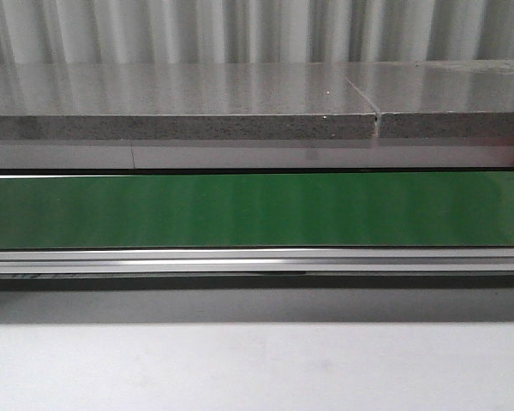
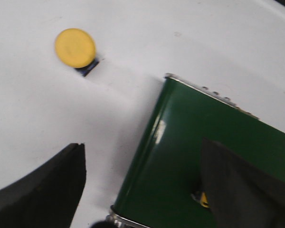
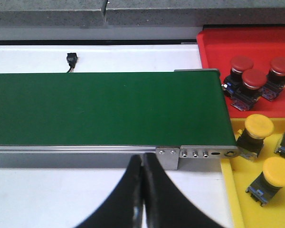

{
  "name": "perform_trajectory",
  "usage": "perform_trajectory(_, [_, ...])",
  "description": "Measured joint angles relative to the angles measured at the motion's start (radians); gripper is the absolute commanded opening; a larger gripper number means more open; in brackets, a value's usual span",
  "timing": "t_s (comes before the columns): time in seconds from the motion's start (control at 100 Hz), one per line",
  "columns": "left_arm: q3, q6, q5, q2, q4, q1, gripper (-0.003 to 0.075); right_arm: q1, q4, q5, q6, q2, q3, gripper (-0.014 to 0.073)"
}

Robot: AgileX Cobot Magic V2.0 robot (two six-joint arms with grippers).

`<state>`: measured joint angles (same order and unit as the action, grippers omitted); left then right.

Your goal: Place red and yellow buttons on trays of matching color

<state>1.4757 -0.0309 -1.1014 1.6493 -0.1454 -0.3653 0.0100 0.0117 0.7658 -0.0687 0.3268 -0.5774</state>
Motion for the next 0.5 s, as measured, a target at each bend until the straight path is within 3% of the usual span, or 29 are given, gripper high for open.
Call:
perform_trajectory(0.18, [0.001, -0.004, 0.007, 0.083, 0.006, -0.060, 0.0489, 0.000, 0.000, 0.000, 0.000, 0.000, 0.000, -0.0060])
perform_trajectory(0.5, [0.005, -0.008, 0.133, 0.235, 0.006, -0.066, 0.0489, 0.000, 0.000, 0.000, 0.000, 0.000, 0.000, -0.0060])
